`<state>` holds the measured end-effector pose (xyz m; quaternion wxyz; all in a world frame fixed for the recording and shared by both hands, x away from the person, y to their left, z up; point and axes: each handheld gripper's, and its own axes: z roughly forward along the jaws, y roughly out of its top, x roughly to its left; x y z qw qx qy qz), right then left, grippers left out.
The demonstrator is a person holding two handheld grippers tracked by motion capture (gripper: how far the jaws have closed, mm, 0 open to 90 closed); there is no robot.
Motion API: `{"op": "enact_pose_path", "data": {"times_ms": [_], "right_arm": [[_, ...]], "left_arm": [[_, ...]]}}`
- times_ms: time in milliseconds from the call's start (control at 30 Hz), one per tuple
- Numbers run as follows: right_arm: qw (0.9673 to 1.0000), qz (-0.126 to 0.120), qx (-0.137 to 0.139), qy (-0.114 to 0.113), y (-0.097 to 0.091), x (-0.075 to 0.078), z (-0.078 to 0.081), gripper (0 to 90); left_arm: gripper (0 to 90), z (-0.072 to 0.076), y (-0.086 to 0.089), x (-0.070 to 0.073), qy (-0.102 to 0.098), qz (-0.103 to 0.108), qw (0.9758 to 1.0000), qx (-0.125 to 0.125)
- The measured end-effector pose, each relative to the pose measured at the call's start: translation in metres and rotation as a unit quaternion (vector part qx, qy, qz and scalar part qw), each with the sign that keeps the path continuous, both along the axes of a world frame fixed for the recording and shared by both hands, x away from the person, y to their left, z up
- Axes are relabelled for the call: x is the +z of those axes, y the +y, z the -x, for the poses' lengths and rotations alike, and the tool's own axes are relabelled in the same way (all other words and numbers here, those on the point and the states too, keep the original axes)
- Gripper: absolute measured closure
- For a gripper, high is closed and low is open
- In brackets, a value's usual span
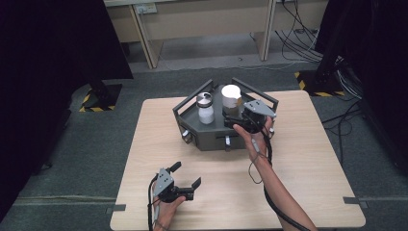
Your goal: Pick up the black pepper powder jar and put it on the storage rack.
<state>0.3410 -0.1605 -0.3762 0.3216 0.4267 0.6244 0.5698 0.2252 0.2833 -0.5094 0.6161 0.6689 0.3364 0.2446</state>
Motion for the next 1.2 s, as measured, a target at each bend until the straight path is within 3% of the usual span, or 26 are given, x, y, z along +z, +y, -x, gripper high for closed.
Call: {"op": "enact_pose_path", "data": {"times_ms": [633,1200], "right_arm": [[0.9994,-0.008,0.026,-0.019,-0.017,-0.008,0.032,0.4],[0.9983,-0.007,0.045,-0.036,-0.034,-0.03,0.067,0.4]], "left_arm": [[0.3,0.0,0.0,0.0,-0.001,0.0,1.0,0.001],[0.3,0.001,-0.001,0.001,-0.001,-0.001,1.0,0.0]]}}
